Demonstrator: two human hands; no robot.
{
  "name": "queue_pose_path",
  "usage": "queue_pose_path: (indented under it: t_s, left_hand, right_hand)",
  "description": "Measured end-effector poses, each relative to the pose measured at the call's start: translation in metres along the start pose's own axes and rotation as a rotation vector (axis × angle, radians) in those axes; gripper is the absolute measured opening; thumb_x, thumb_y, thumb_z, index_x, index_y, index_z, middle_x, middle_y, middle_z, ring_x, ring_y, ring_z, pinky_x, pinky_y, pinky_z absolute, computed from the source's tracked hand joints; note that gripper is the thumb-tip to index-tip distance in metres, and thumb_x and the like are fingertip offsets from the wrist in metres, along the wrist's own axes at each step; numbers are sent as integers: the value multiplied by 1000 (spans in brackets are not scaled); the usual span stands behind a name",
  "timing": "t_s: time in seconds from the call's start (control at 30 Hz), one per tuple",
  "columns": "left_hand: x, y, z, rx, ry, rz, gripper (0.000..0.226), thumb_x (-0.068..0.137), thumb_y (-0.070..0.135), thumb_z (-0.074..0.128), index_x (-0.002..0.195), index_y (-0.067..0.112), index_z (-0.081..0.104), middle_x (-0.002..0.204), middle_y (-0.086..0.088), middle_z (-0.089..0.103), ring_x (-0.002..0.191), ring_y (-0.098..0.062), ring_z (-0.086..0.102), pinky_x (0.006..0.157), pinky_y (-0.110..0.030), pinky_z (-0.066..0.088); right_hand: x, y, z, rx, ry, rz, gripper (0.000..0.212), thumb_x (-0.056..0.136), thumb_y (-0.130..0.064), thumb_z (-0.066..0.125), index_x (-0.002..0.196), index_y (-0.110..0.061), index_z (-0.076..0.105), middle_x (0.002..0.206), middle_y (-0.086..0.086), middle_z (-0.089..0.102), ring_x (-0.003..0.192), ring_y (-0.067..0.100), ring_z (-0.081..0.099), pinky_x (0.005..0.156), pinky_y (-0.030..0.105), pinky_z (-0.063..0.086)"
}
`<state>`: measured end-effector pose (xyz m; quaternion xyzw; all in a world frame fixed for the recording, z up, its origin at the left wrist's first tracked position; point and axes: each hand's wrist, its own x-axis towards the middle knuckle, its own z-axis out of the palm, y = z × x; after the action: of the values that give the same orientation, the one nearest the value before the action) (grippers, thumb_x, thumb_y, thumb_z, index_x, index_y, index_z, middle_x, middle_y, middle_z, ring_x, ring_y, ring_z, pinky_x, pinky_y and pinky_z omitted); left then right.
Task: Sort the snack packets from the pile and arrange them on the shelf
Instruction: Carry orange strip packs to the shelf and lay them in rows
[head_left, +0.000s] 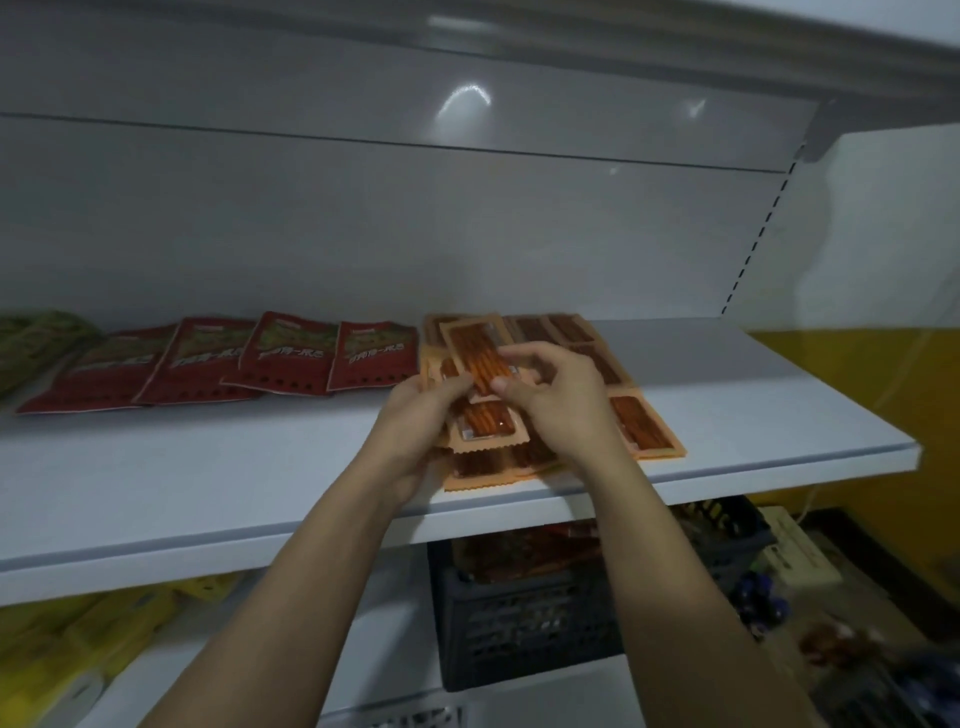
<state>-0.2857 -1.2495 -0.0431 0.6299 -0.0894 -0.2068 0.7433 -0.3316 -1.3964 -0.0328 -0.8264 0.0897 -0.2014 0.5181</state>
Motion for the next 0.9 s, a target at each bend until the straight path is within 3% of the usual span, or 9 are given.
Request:
queue_pose_path:
  t_s: [0.1,0.27,0.37,0.47,0.57,0.67,0.8,0.9]
  left_hand:
    - [1,1,-16,44,2,34,14,98,9,52,105,11,65,91,-7,76,83,-20,73,68,-30,54]
    - [1,-1,-50,47,150,75,15,97,8,55,93,18,66,83,-1,75,79,-15,71,71,-33,50]
    - [1,-8,-69,53,233,93,16,95,8,58,90,17,69,87,-3,75,88,-22,71,82,-37,54]
    - [-3,-11,-82,52,270,91,13,95,10,60,92,16,71,92,-5,76,90,-21,71,90,-39,54]
    - [-7,-11,-89,77,269,127,12,95,10,60,93,18,69,91,-2,75,85,-15,71,83,-33,55]
    - [-10,-14,-94,76,249,145,10,95,12,61,100,19,66,92,4,74,77,-4,69,65,-19,49]
    - [-11,-21,-95,55,207,113,21,94,16,65,115,16,64,102,1,74,89,-12,72,67,-21,53]
    - [-14,-21,-87,31,160,110,23,92,16,68,114,16,64,102,1,75,87,-11,73,70,-26,57]
  right_hand:
    - [4,1,5,62,92,54,25,85,-18,75,102,-36,71,104,-7,71,99,13,67,85,38,58]
    - [-13,6,7,108,162,161,25,86,-13,73,97,-36,72,106,-8,72,94,10,69,77,32,59]
    - [-33,14,19,1,87,221,26,89,-13,70,106,-32,70,110,-7,70,99,7,67,80,19,56]
    - [-41,15,35,-192,61,227,30,90,-15,70,119,-21,69,119,-5,67,108,2,56,82,7,41]
    - [-40,8,42,-397,97,245,34,90,-24,69,124,-21,67,124,-3,66,113,10,56,89,17,39]
    - [-41,4,48,-585,115,254,34,90,-32,67,123,-23,67,123,-1,64,119,19,55,96,27,43]
    - [-46,-2,55,-784,165,245,36,89,-40,66,120,-24,68,127,5,52,123,23,41,101,33,38]
    - [-50,-13,57,-550,237,104,38,91,-44,64,125,-28,65,127,-1,57,121,13,48,93,25,41]
